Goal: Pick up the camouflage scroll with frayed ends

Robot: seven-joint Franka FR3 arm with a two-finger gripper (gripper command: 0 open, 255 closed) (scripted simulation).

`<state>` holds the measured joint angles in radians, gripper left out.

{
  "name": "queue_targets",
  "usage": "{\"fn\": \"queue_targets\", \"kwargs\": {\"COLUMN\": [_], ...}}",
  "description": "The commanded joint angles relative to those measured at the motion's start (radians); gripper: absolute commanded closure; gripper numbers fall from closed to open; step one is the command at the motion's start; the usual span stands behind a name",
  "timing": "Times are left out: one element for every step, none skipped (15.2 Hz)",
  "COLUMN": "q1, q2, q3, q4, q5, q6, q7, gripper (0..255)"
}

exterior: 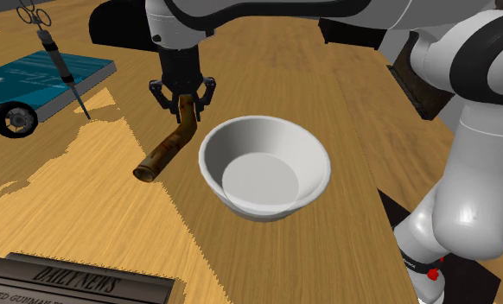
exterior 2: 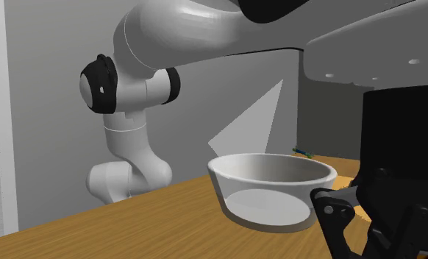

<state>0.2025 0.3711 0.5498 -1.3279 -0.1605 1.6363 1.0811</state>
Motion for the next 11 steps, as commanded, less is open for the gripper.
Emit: {"fn": "queue_targets", "kwargs": {"q1": [0.000, 0.000, 0.000, 0.000, 0.000, 0.003, 0.006, 0.010, 0.013, 0.017, 0.021], "q2": [0.000, 0.000, 0.000, 0.000, 0.000, 0.002, 0.006, 0.009, 0.013, 0.018, 0.023], "q3": [0.000, 0.000, 0.000, 0.000, 0.000, 0.001, 0.001, 0.001, 0.001, 0.001, 0.001], "q4": [-0.001, -0.002, -0.002, -0.002, -0.002, 0.015, 0.034, 0.052, 0.072, 0.092, 0.113], "q5": [0.000, 0.000, 0.000, 0.000, 0.000, -0.001, -0.002, -0.004, -0.006, -0.008, -0.011], "q6": [0.001, 0.001, 0.001, 0.001, 0.001, -0.014, -0.029, -0.045, -0.060, -0.076, -0.092], "q7": [0.000, 0.000, 0.000, 0.000, 0.000, 0.001, 0.001, 0.001, 0.002, 0.002, 0.003], "gripper": [255, 255, 255, 255, 255, 255, 255, 255, 255, 255, 255]}}
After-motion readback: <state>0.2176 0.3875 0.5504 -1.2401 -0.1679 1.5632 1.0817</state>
